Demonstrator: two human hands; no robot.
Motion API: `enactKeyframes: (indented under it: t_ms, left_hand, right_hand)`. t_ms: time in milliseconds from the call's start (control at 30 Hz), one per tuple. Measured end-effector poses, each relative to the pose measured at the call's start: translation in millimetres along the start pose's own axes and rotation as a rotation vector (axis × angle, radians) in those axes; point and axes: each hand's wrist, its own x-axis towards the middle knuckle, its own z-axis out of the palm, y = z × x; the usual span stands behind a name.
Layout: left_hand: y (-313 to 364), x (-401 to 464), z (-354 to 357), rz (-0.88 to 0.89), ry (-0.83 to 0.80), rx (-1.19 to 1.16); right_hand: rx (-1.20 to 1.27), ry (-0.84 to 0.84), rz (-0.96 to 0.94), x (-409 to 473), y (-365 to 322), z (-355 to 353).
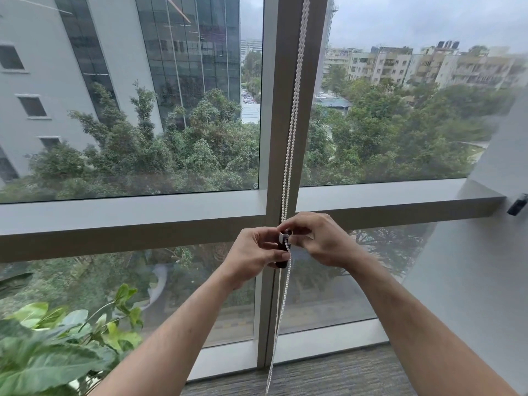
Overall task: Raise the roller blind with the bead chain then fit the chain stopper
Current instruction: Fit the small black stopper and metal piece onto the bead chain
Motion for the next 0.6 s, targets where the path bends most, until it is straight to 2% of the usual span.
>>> enactKeyframes:
  t_ms: [200,300,467,600]
  left_hand:
    - [-1,-1,-3,0.041,-0.037,-0.06]
    - [-2,-3,-5,0.054,-0.057,-0.075]
    - [-2,-7,-5,0.07,-0.075,-0.051]
    - [-3,-9,-6,0.077,-0.075,0.015]
  right_hand:
    - [0.49,0.089,0.129,-12,12,11]
    - [0.704,0.141,0.256,-19,19,21]
    - [0.908,-0.091,0.382,-31,28,38]
    - [1.003,-0.113,0.374,-34,31,47]
